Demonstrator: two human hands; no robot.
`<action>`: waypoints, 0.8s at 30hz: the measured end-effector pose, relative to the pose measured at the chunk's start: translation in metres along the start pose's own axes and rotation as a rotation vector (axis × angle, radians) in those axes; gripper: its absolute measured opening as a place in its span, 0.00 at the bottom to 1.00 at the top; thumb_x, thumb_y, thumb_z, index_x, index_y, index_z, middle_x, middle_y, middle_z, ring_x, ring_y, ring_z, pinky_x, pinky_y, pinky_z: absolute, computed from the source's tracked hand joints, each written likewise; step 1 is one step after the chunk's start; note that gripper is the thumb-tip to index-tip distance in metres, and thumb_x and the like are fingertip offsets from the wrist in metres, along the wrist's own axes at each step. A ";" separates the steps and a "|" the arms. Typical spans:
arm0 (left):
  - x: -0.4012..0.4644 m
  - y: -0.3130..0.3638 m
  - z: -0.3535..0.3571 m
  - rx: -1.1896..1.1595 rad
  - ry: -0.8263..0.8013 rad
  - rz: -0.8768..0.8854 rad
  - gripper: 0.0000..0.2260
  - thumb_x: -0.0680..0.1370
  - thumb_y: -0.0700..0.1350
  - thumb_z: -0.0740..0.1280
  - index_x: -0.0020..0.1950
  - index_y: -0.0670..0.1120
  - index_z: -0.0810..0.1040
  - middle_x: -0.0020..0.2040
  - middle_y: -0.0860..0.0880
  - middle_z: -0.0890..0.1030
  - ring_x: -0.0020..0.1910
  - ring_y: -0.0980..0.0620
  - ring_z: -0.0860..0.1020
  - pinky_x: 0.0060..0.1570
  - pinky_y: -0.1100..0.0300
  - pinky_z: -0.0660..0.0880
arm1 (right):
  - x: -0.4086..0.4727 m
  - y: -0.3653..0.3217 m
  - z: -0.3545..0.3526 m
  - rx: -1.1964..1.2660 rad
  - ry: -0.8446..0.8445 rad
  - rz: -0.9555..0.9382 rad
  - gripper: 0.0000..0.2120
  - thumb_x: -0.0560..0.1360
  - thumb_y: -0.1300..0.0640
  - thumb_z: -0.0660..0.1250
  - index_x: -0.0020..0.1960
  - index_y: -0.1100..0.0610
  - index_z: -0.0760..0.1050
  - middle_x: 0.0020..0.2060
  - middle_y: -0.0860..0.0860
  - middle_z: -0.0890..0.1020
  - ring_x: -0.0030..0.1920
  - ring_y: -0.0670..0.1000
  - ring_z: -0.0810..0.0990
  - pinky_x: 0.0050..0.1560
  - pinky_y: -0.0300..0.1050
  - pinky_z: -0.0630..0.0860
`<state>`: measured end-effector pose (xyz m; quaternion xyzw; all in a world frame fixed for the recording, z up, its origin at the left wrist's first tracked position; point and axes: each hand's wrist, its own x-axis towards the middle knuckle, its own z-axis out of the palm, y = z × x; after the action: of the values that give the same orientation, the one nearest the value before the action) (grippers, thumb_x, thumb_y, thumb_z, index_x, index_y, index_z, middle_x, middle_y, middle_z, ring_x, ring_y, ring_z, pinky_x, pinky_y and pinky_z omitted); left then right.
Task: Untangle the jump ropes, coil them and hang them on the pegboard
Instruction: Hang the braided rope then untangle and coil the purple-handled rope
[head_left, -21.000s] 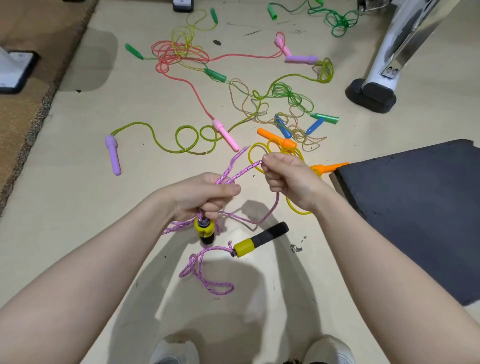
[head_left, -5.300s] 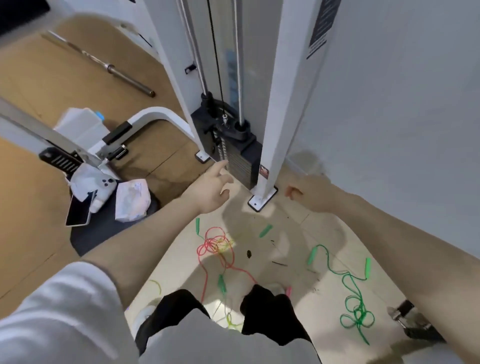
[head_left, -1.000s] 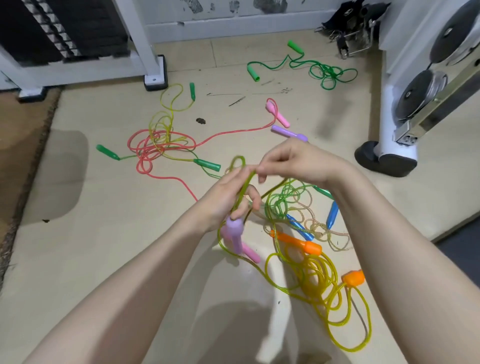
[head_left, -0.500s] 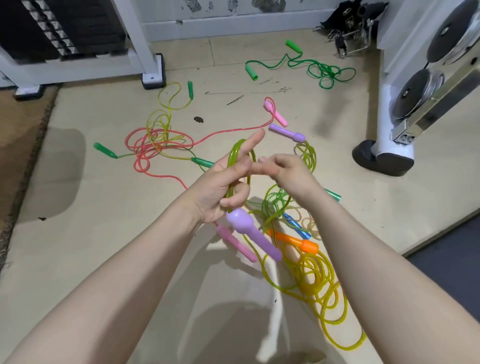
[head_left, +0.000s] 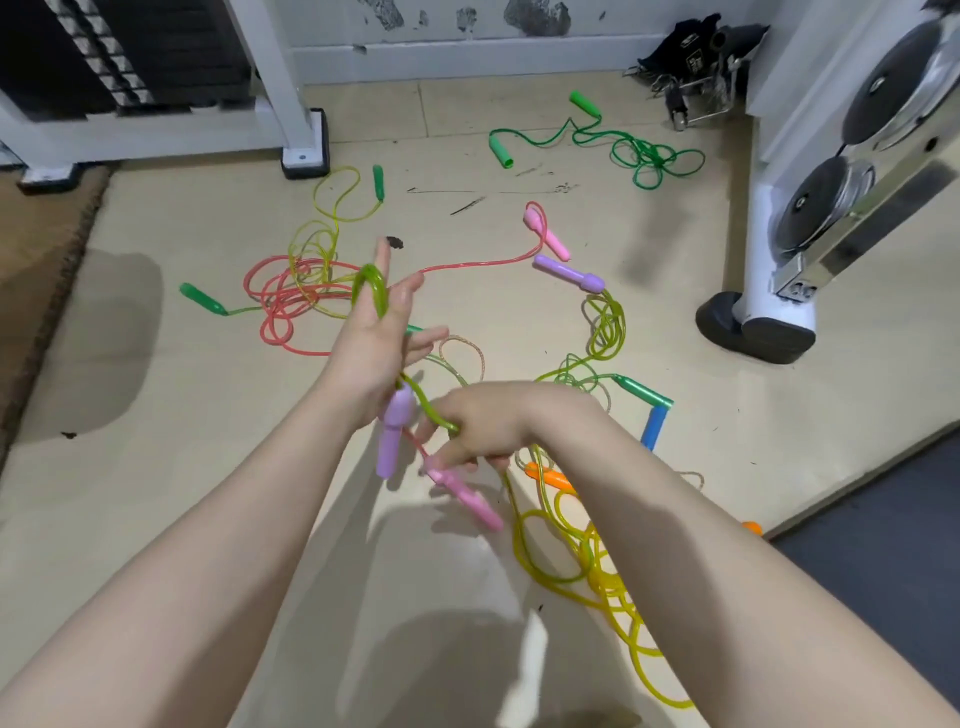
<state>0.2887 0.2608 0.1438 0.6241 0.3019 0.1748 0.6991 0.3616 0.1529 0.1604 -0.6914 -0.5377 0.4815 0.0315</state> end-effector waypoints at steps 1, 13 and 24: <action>-0.002 -0.005 0.000 0.102 -0.026 -0.014 0.23 0.83 0.48 0.52 0.75 0.61 0.47 0.68 0.53 0.71 0.37 0.49 0.82 0.33 0.68 0.78 | -0.004 -0.004 -0.008 -0.051 0.083 -0.033 0.08 0.76 0.57 0.65 0.54 0.57 0.75 0.31 0.46 0.74 0.24 0.41 0.72 0.30 0.37 0.68; -0.012 0.022 0.011 -0.410 -0.804 -0.347 0.24 0.71 0.63 0.61 0.42 0.44 0.84 0.29 0.45 0.80 0.11 0.64 0.61 0.17 0.76 0.56 | -0.025 0.056 -0.035 0.860 1.124 -0.108 0.12 0.72 0.54 0.71 0.34 0.53 0.70 0.29 0.51 0.68 0.29 0.47 0.66 0.37 0.43 0.66; 0.005 -0.001 -0.014 -0.595 0.004 -0.181 0.21 0.82 0.50 0.54 0.75 0.53 0.55 0.65 0.45 0.74 0.39 0.48 0.84 0.36 0.59 0.81 | 0.004 0.003 0.004 0.276 0.027 0.193 0.11 0.80 0.57 0.56 0.54 0.62 0.73 0.30 0.54 0.74 0.22 0.49 0.67 0.23 0.36 0.65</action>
<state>0.2833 0.2748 0.1416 0.3626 0.2930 0.1937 0.8632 0.3603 0.1529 0.1537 -0.7353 -0.3972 0.5423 0.0869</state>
